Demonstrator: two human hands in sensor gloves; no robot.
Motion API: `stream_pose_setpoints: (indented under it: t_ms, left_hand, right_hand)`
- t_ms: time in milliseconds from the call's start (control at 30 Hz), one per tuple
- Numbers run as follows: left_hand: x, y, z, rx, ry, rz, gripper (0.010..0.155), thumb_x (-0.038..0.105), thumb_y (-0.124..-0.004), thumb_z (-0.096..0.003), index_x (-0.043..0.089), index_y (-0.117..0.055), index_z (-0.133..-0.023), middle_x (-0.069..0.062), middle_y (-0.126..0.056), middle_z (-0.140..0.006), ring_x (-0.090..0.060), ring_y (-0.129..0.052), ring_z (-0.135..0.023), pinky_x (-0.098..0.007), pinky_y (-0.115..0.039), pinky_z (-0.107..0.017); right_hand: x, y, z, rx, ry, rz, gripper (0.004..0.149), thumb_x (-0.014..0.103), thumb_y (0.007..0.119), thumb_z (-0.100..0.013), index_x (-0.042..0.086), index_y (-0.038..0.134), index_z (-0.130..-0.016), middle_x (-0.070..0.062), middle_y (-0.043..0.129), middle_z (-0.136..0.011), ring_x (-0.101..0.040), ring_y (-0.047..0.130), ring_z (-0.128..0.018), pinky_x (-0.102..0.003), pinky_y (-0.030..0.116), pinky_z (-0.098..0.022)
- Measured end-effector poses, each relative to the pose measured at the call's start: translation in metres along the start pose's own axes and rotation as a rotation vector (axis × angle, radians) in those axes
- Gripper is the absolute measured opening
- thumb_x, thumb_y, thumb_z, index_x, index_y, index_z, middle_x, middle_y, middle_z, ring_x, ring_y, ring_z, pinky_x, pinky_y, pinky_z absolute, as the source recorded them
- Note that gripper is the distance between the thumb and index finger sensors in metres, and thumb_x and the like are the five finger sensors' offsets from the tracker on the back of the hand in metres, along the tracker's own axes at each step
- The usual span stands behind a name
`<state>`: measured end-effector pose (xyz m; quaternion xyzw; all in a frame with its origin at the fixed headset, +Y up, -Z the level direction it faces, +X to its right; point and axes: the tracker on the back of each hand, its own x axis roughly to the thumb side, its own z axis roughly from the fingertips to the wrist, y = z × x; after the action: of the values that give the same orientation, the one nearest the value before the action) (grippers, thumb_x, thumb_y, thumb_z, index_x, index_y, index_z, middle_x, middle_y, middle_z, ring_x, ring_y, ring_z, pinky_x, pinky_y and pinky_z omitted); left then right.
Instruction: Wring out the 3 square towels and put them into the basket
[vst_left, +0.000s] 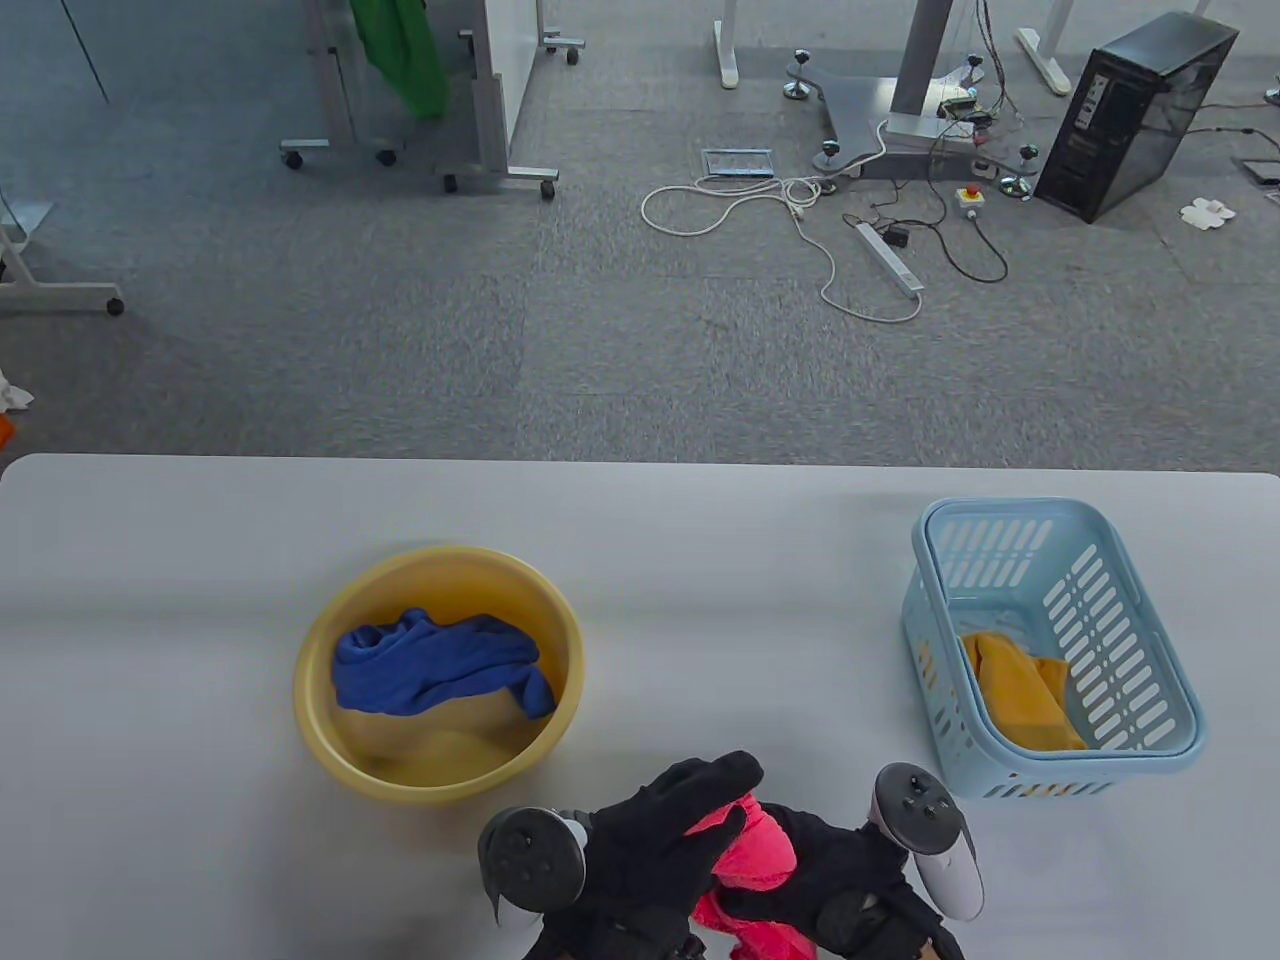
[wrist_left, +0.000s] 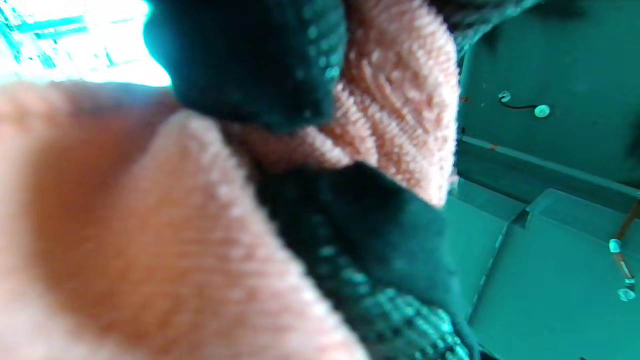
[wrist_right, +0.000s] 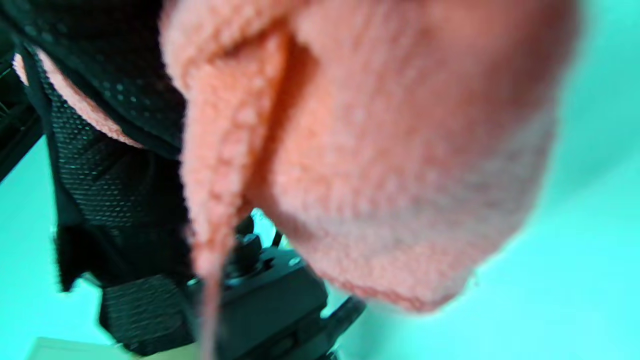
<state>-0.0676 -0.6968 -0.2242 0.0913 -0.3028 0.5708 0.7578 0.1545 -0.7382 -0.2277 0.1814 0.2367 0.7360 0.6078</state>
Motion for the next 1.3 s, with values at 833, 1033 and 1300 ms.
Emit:
stream_pose_setpoints:
  t_ms: [833,1033,1300]
  left_hand:
    - [-0.001,0.003,0.012,-0.003,0.177,0.109,0.058,0.053,-0.079,-0.056,0.028,-0.071,-0.107,-0.021,-0.091,-0.073,-0.025,-0.103,-0.02,-0.027,-0.086,-0.008]
    - [-0.01,0.0,0.016,0.031,0.311,0.392,0.059,0.056,-0.079,-0.0566,0.024,-0.073,-0.105,-0.017,-0.093,-0.065,-0.023,-0.102,-0.017,-0.026,-0.085,-0.006]
    - [-0.019,0.005,0.026,-0.072,0.593,0.519,0.069,0.064,-0.077,-0.0573,0.018,-0.068,-0.108,-0.017,-0.092,-0.07,-0.026,-0.103,-0.024,-0.028,-0.087,-0.013]
  right_hand:
    - [0.056,0.012,0.043,-0.645,-0.198,0.774,0.071,0.029,0.107,-0.04,0.02,0.068,-0.099,-0.013,0.087,-0.077,-0.031,0.096,-0.045,-0.056,0.076,-0.062]
    - [0.076,0.021,0.052,-0.683,-0.327,0.927,0.07,0.028,0.106,-0.041,0.021,0.067,-0.098,-0.012,0.086,-0.078,-0.031,0.095,-0.047,-0.055,0.075,-0.063]
    - [0.095,0.03,0.048,-0.583,-0.383,1.152,0.07,0.028,0.106,-0.041,0.021,0.066,-0.099,-0.012,0.085,-0.079,-0.031,0.094,-0.048,-0.055,0.074,-0.064]
